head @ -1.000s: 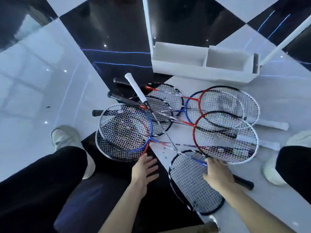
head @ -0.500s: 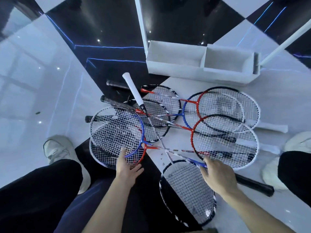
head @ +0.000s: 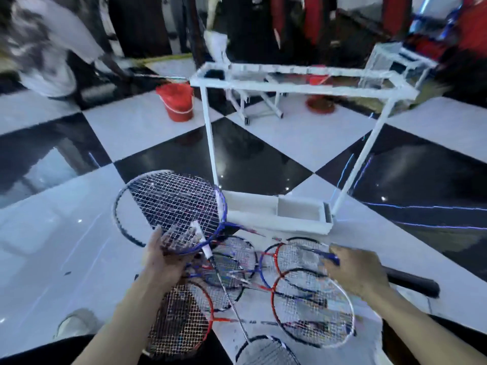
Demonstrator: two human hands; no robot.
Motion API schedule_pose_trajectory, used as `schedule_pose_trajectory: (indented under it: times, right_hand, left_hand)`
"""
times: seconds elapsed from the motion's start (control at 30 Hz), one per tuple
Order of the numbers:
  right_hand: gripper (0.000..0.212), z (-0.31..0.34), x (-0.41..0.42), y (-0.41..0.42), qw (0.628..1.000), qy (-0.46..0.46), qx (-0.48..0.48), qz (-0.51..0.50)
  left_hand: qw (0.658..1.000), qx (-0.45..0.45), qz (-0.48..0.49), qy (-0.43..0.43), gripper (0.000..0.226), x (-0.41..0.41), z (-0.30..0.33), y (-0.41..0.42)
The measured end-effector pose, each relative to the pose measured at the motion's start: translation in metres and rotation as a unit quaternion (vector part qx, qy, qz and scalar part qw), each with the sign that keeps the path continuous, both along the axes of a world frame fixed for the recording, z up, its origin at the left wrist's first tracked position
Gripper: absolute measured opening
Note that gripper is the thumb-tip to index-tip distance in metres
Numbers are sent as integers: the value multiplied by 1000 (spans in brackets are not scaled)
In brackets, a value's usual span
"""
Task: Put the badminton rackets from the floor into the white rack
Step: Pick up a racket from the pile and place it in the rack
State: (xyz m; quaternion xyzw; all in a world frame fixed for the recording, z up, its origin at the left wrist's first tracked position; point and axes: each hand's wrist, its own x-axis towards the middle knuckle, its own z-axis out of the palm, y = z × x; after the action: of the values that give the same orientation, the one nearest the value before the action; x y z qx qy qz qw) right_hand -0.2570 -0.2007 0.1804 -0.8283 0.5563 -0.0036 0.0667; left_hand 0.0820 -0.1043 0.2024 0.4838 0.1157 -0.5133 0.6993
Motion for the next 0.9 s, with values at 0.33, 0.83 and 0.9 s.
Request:
schedule_pose_trajectory:
  times: [0.33, 0.83, 0.9]
  right_hand:
    - [26, 173, -8, -50, 958, -167, -213, -94]
    - [67, 260, 89, -156, 950, -223, -138, -167]
    - [67, 254, 97, -168, 950, -239, -127, -157]
  left_hand:
    - [973, -185, -79, -114, 23, -4, 186, -7]
    - [914, -291, 16, -282, 19, 11, 333, -38]
    - [909, -279, 38, -308, 17, 10, 335, -49]
